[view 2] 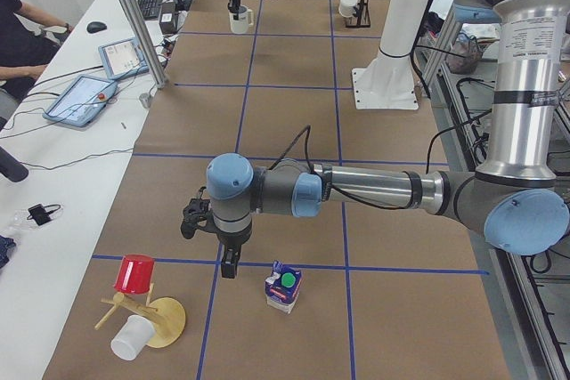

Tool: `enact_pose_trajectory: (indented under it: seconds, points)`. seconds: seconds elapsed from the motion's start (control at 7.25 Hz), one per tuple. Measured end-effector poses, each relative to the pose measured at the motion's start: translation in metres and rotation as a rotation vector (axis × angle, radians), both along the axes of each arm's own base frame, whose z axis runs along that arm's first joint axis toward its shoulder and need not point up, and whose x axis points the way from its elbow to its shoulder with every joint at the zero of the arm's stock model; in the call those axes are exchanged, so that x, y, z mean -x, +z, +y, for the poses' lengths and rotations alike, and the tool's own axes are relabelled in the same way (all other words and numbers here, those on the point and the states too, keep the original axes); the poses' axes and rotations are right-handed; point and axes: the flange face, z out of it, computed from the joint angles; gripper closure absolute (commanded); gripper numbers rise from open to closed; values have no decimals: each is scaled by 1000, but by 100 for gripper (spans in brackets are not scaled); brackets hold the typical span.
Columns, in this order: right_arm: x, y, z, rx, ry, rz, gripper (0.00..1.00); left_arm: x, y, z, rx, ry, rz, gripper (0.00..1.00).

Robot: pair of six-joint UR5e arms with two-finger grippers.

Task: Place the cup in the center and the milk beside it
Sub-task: 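Carry the white mug with the right gripper toward the table center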

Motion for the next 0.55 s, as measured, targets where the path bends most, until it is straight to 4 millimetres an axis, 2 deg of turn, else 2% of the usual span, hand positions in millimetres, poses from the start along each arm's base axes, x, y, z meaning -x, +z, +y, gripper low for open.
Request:
enact_pose_trajectory:
  seconds: [0.14,0.28,0.55]
  points:
    - [35,-9,-3,-1,-2,-8,100,0,3,0,5,0,1,1]
    - [63,-20,3,-5,-14,-17,100,0,4,0,8,0,1,1]
    - [124,-56,24,-29,-58,-12,100,0,8,0,16,0,1,1]
